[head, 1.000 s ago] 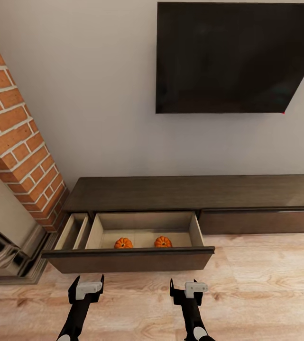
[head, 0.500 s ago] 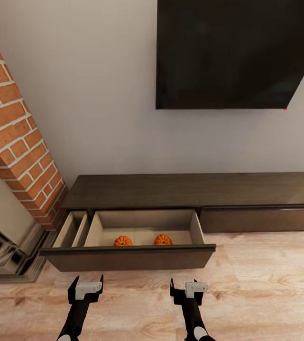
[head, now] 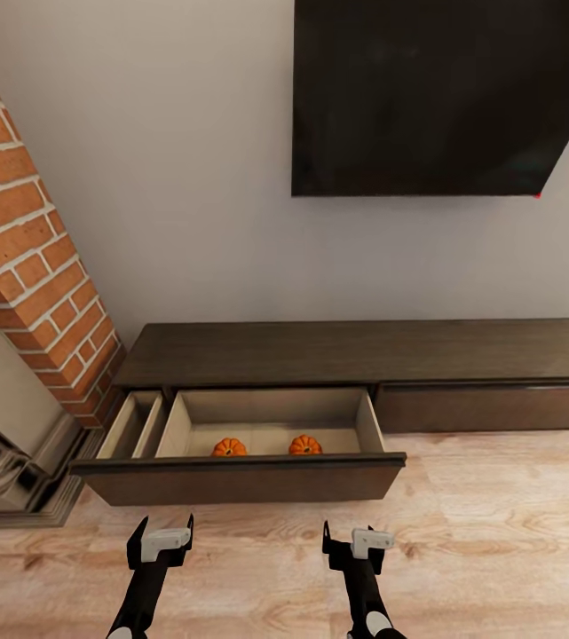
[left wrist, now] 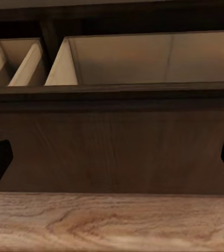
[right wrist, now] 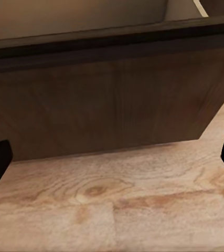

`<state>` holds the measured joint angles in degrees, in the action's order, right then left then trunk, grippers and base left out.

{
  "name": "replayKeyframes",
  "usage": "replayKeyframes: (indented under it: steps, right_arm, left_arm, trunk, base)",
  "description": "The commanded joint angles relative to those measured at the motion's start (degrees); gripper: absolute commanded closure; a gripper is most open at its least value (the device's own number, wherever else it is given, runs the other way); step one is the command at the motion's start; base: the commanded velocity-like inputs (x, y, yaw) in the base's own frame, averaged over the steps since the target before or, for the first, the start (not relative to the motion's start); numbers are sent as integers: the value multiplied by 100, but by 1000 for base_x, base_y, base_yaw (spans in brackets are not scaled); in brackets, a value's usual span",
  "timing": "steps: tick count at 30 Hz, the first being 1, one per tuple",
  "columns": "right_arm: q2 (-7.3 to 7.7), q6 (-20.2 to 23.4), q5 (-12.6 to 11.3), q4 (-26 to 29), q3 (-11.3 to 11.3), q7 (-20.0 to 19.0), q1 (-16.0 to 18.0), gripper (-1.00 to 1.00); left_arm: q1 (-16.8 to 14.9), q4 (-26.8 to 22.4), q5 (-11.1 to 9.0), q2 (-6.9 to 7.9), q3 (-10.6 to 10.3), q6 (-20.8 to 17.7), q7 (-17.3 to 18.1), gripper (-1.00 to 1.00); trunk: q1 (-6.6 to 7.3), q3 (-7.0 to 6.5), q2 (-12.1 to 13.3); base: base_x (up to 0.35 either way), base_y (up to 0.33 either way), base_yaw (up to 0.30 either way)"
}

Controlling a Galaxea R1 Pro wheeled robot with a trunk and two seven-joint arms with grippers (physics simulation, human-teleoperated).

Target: Place each of the two pumpkins and all three candles from the living room inside a cabinet in the living room (use any cabinet), then make sure every cabinet is closed, and position the cauldron so it is next to a table in the living room.

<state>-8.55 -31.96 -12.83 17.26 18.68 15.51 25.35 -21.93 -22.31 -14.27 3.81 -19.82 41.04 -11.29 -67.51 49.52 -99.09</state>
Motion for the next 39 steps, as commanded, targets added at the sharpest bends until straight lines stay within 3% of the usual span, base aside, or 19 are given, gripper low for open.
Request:
replayKeyframes:
  steps: [1,39]
  right_arm:
    - [2,-22,-48,-4,57,26,5,-100]
    - [2,-13,-53,-21,57,5,5,-100]
  left_arm:
    - [-4,-1,-49,6,-49,18,-23,-100]
    - [-4,0,-49,6,-57,18,-14,-100]
  trunk:
    - [-22,23,-44]
    - [-857,705,-1568]
  base:
    - [0,0,0]
    - [0,0,0]
